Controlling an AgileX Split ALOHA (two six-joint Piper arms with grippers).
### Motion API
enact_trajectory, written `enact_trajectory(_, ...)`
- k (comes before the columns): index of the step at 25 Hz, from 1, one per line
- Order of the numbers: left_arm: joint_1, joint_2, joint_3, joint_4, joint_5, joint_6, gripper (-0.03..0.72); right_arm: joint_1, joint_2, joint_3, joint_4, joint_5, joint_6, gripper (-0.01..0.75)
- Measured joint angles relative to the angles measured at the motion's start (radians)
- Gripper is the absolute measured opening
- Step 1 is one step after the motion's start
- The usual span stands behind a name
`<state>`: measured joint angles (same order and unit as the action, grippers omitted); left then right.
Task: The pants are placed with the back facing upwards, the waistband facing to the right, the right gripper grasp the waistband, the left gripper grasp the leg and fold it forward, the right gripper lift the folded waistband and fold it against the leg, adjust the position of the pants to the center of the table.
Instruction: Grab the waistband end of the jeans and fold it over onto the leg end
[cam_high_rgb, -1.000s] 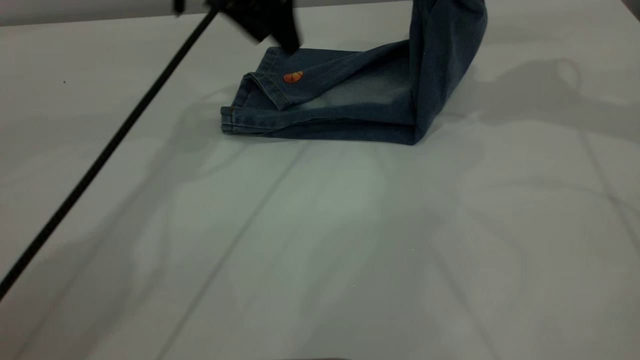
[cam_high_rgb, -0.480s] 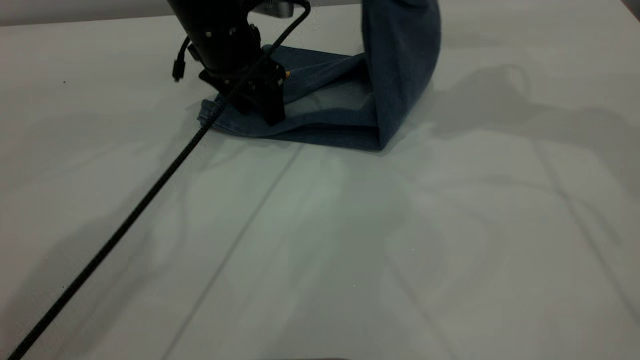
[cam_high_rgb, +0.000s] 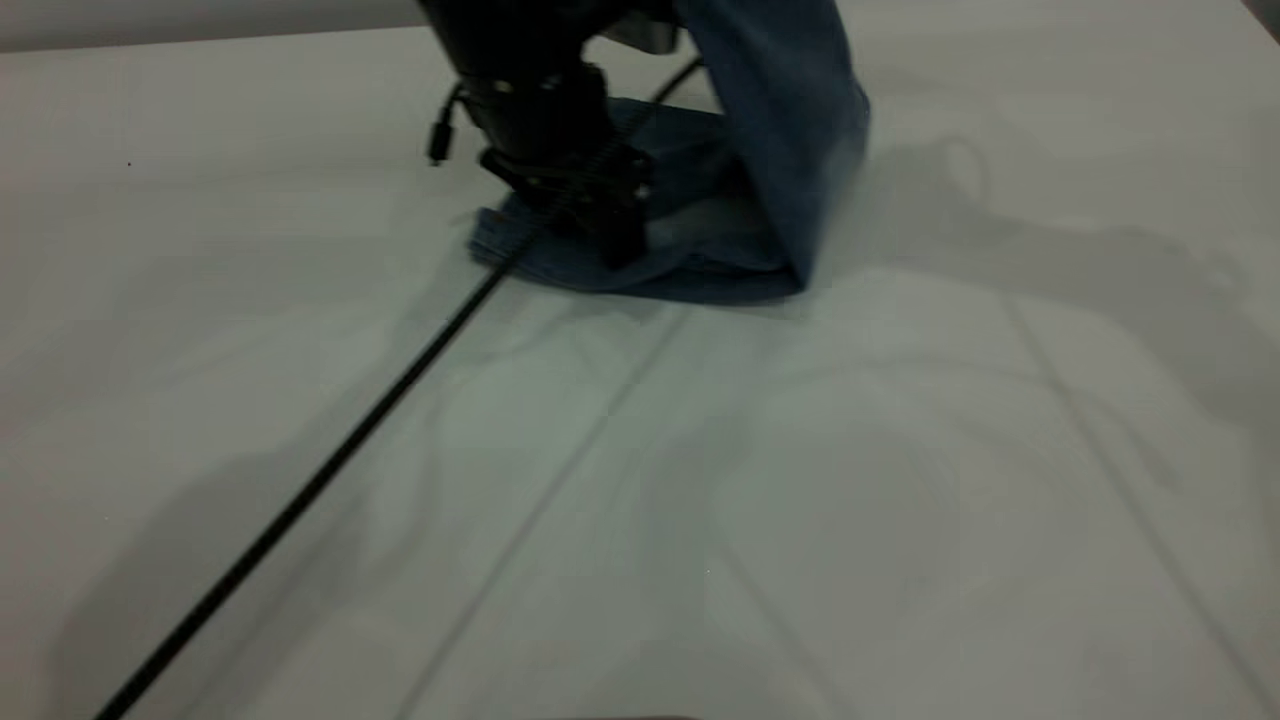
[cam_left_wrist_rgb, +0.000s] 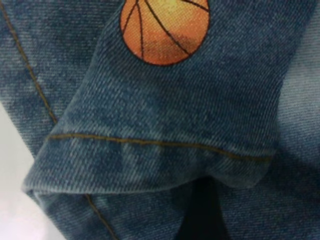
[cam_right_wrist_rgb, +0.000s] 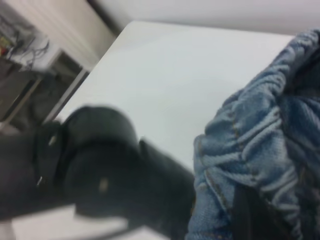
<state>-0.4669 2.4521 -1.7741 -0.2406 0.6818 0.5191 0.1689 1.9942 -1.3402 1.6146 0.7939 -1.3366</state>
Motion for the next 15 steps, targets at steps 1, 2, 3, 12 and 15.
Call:
enact_trajectory(1, -0.007, 0.0, -0.003, -0.002, 0.003, 0.0, 0.514, 0.0, 0.0, 0.0, 0.001, -0.01, -0.002, 0.102)
enact_trajectory(2, -0.012, 0.001, -0.012, -0.002, 0.016, -0.003, 0.514, 0.0, 0.0, 0.001, 0.001, -0.015, -0.002, 0.102)
enact_trajectory(3, -0.011, 0.002, -0.022, 0.0, 0.034, -0.008, 0.514, 0.0, 0.0, 0.002, 0.002, -0.023, -0.002, 0.102)
enact_trajectory(12, 0.036, -0.051, -0.214, 0.293, 0.329, -0.222, 0.514, 0.0, 0.0, 0.006, 0.014, -0.124, -0.007, 0.102)
enact_trajectory(15, 0.05, -0.065, -0.289, 0.417, 0.424, -0.289, 0.514, 0.0, 0.0, 0.006, 0.0, -0.14, -0.007, 0.102)
